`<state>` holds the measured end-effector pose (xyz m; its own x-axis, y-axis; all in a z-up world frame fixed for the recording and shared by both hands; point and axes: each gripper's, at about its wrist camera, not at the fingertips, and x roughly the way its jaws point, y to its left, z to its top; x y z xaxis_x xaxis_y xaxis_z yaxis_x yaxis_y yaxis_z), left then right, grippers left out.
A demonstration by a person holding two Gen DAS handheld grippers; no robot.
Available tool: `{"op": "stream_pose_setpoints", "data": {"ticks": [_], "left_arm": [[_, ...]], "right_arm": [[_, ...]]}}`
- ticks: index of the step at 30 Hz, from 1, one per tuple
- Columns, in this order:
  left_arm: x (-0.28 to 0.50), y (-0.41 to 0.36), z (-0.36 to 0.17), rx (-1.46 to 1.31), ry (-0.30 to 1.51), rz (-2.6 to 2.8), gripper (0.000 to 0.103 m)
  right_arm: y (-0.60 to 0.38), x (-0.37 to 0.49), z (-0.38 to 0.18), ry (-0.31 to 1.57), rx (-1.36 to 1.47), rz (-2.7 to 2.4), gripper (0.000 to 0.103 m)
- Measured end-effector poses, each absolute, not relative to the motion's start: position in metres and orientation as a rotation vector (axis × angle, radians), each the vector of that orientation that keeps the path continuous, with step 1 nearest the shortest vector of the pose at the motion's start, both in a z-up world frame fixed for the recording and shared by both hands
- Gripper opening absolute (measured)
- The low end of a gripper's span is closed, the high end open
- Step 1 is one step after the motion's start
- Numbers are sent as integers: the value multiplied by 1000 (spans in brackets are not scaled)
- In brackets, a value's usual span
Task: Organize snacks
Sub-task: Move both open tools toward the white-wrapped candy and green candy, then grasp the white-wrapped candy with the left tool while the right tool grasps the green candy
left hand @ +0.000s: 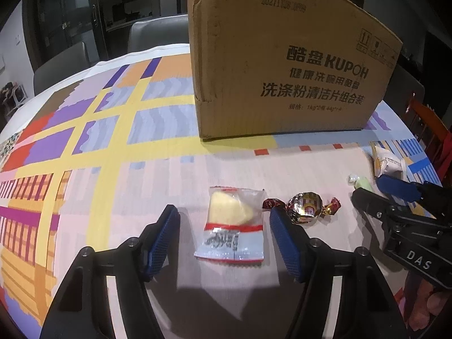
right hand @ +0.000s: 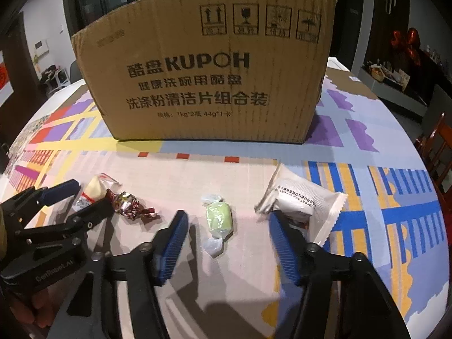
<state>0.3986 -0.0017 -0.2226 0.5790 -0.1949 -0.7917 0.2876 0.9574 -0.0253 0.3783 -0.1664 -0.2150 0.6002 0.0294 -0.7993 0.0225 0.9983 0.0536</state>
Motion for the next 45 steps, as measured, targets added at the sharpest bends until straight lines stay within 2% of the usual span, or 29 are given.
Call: {"op": "stream_pose_setpoints", "data": {"ticks": [4,5,7,10,24,45], "left_arm": [[398,-1,-222,108,900,-282,54],[397,-1,-222,107,898,-287,46],[395,-2,-221,111,894,-295,37],[393,-2,-221,113,891,-299,35],[382,0,-208,100,877,-289,34],[351,-1,-148,88,786,-273,34]], "right_arm": [[-165,380,-218,921,45,7,46],[-164,380,-218,918,40,6,41],[-163,380,-218,913,38,6,34],[-164,381,-217,910,41,2,20],[-169,378,-208,904,70,22,20],[-171,344,-155,806,82,36,20]]}}
